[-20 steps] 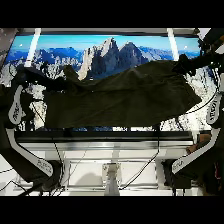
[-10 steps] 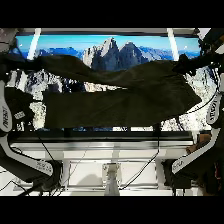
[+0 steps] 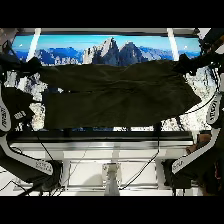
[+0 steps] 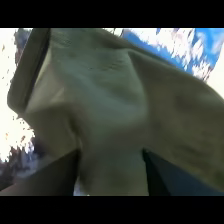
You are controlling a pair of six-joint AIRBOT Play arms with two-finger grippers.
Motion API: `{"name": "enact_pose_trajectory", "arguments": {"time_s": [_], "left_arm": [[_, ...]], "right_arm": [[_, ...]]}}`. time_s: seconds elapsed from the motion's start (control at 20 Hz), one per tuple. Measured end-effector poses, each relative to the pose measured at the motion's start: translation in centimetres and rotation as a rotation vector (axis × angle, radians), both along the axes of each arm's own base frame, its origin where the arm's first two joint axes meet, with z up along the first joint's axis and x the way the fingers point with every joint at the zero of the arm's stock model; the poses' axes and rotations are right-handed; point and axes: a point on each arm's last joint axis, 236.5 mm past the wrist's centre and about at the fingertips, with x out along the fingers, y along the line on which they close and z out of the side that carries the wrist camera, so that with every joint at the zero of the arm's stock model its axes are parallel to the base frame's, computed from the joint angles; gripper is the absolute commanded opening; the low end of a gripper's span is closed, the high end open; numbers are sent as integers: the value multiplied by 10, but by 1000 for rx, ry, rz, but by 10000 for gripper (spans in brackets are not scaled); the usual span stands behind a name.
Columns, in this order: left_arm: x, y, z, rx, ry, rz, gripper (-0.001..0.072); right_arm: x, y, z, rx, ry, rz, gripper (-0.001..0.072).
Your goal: Fold the clothes and pants, and hang the long-sleeved shirts on hangers.
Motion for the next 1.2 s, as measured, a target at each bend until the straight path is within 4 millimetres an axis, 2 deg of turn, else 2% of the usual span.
{"name": "enact_pose_trajectory", "arguments": {"time_s": [0.05, 0.15, 0.3, 0.35, 0.4, 0.45, 0.7, 0.85, 1.0, 1.2], "left_arm": [[-3, -1, -3, -7, 18, -5, 479], [-12, -4, -9, -19, 61, -19, 303], [-25, -10, -13, -33, 115, -44, 242], [-28, -11, -9, -31, 118, -51, 169], [-29, -13, -5, -27, 115, -60, 45], [-32, -15, 2, -20, 111, -74, 10], [-56, -33, 32, 24, 116, -178, 8], [-84, -39, 39, 50, 125, -199, 8], [-129, -51, 28, 33, 164, -193, 7], [-197, -87, 6, -70, 173, -166, 8]], "right_arm": [[2, -1, 0, -2, -7, -5, 42], [7, -4, 1, -9, -25, -18, 42], [10, -11, -1, -39, -36, -34, 42], [10, -15, -3, -58, -33, -37, 41], [9, -20, -5, -74, -30, -43, 40], [9, -25, -6, -87, -27, -49, 39], [-10, -58, -11, -116, 9, -50, 37], [-28, -74, -7, -73, 17, -59, 37], [-49, -80, -4, 2, 16, -68, 38], [-82, -78, -9, 109, 23, -82, 39]]}}
